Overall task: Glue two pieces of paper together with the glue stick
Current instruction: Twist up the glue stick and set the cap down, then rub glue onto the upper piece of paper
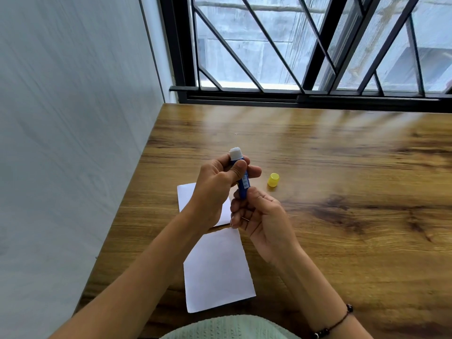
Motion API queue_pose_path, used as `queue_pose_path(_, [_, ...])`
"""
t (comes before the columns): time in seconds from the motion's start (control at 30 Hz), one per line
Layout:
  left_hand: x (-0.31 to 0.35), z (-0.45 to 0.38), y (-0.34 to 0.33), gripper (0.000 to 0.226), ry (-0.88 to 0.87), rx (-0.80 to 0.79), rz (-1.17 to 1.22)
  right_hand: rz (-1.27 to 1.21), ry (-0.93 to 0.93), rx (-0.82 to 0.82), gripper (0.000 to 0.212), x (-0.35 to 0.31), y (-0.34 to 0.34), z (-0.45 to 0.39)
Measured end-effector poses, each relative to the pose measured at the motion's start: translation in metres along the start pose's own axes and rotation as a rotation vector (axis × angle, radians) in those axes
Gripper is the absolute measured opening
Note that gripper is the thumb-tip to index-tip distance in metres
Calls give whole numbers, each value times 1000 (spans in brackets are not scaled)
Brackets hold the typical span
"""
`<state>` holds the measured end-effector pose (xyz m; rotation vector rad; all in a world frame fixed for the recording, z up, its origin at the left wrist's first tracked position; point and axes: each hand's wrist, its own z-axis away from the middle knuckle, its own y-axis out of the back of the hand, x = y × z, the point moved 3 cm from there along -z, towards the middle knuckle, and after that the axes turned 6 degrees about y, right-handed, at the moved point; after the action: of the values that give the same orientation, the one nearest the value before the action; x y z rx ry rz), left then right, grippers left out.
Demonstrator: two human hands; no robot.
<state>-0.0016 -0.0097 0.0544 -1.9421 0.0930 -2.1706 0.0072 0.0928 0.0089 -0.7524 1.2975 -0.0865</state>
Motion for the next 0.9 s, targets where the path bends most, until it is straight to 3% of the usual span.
queue_pose_path(0.23, [-7, -2, 4, 11, 35, -7, 57, 1, 68, -7, 39, -1, -4, 1])
queue_pose_path(0.33, [-11, 1, 4, 27, 64, -44, 125, -62, 162, 49, 41, -2, -6, -2])
queue_pose_path(0.53, [-24, 16, 13, 38, 109, -52, 124, -211, 228, 208, 23, -4, -7, -11])
queue_pose_path(0.6, [-29, 21, 25, 40, 134, 42, -65, -195, 259, 277, 23, -10, -5, -19])
queue_pose_path(0.73, [-30, 22, 47, 36, -75, 219, -863, -115, 301, 328, 3, -16, -5, -36])
queue_pose_path(0.83, [-39, 15, 55, 44, -134, 110, -1269, 239, 359, 314, 5, -16, -10, -48])
queue_pose_path(0.9, [-44, 12, 55, 46, -137, 44, -1396, 582, 420, 272, 9, -16, -14, -57])
